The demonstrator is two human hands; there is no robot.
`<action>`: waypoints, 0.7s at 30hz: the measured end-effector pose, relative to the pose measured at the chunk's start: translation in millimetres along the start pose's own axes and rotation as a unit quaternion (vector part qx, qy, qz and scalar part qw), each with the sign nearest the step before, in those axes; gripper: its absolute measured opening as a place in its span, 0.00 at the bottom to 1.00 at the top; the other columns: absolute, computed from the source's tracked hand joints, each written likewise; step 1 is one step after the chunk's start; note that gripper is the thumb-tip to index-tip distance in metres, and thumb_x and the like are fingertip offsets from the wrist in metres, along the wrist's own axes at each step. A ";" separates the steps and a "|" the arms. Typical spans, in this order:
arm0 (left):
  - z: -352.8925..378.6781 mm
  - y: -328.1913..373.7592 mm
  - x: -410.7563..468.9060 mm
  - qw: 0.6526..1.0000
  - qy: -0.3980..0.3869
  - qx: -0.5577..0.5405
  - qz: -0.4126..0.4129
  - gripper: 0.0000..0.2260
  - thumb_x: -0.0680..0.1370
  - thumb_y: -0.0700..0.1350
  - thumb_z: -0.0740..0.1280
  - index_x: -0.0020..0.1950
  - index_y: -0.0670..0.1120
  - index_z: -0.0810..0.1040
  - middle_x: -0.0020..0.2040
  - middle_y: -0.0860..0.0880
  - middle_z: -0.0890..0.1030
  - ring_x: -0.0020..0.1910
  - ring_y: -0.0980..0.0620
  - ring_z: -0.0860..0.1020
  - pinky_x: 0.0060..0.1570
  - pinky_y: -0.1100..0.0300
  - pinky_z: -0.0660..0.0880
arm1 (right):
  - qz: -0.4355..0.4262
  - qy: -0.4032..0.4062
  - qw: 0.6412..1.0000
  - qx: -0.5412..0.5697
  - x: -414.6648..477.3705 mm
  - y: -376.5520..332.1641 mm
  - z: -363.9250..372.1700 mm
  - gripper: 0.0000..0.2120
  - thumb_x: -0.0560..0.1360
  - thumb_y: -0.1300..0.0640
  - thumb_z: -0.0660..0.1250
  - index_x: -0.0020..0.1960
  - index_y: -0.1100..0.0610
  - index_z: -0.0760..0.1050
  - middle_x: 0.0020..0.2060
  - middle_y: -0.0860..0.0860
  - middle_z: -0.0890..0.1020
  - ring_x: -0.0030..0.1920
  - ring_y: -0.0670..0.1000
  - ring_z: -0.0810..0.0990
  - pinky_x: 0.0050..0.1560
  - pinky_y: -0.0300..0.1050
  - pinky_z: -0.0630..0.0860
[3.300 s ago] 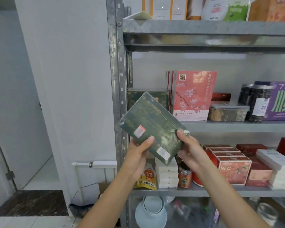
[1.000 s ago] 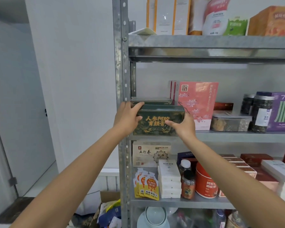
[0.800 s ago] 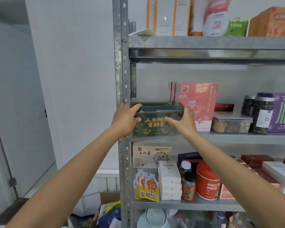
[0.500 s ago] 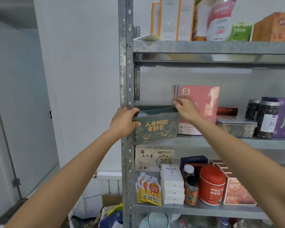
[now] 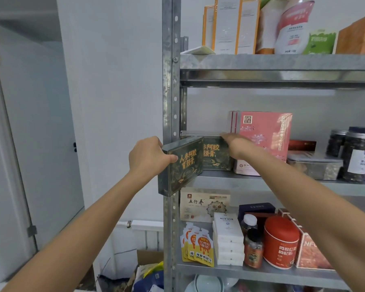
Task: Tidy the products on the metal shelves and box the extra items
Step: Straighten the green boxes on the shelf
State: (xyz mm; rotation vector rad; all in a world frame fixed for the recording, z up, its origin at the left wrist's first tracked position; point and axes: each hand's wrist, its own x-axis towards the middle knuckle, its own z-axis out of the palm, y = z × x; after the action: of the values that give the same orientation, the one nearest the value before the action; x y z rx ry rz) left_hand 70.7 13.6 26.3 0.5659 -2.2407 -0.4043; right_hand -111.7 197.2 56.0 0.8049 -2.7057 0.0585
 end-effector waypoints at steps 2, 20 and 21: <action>-1.3 -1.2 -2.9 1.000 0.003 -0.008 0.003 0.18 0.67 0.58 0.76 0.39 0.48 0.73 0.35 0.52 0.77 0.35 0.54 0.75 0.32 0.59 0.71 | 0.009 0.017 1.000 -0.019 -0.6 -3.8 1.0 0.26 0.76 0.67 0.65 0.71 0.60 0.62 0.68 0.59 0.65 0.53 0.58 0.75 0.51 0.50 0.78; -4.8 -18.3 -22.0 0.994 0.037 -0.101 -0.012 0.18 0.69 0.55 0.75 0.45 0.47 0.71 0.43 0.52 0.74 0.41 0.51 0.74 0.36 0.55 0.71 | 0.037 0.043 0.974 0.219 -13.3 -15.2 -5.4 0.29 0.67 0.42 0.77 0.56 0.61 0.74 0.46 0.55 0.78 0.48 0.55 0.77 0.50 0.50 0.78; -5.2 -18.3 -21.9 0.994 0.034 -0.099 -0.013 0.18 0.69 0.55 0.75 0.46 0.46 0.71 0.44 0.52 0.75 0.41 0.51 0.75 0.38 0.54 0.72 | 0.041 0.046 0.968 0.242 -16.7 -16.0 -1.0 0.30 0.67 0.45 0.77 0.60 0.61 0.72 0.49 0.54 0.77 0.48 0.54 0.75 0.51 0.49 0.76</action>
State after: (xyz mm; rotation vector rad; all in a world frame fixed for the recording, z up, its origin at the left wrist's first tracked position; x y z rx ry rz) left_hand 92.6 8.7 7.9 0.4957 -2.1006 -0.6041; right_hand -89.6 192.6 51.0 0.7891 -2.6626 0.7802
